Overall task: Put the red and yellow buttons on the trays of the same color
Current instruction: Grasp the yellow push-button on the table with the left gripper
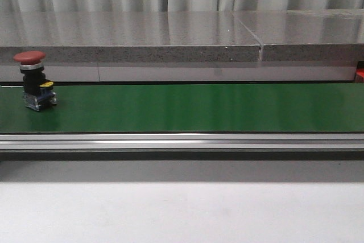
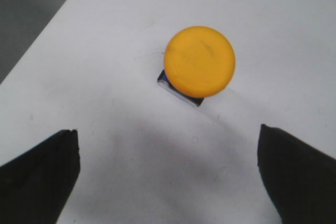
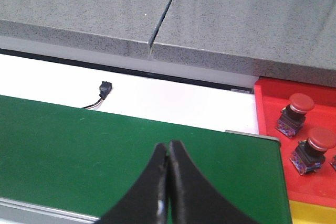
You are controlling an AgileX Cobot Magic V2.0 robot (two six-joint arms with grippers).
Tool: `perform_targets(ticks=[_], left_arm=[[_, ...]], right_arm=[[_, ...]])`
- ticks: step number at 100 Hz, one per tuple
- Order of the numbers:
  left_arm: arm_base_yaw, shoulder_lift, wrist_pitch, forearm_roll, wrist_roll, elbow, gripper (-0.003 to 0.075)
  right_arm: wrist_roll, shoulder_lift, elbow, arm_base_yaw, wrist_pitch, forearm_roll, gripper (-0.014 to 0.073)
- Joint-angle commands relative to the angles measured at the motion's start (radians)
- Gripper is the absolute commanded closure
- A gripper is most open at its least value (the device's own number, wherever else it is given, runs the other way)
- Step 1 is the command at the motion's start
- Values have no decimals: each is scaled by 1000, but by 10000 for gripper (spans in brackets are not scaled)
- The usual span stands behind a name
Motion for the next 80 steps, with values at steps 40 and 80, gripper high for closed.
perform_targets(ticks=[40,80], left_arm=[[5,104,-52,-6,5,-202,50],[5,169,-14,-7,24,-268,134]], right_arm=[[-6,-4,-26,-1,-61,10,660],[-6,-4,-26,-1,-60,10,660]])
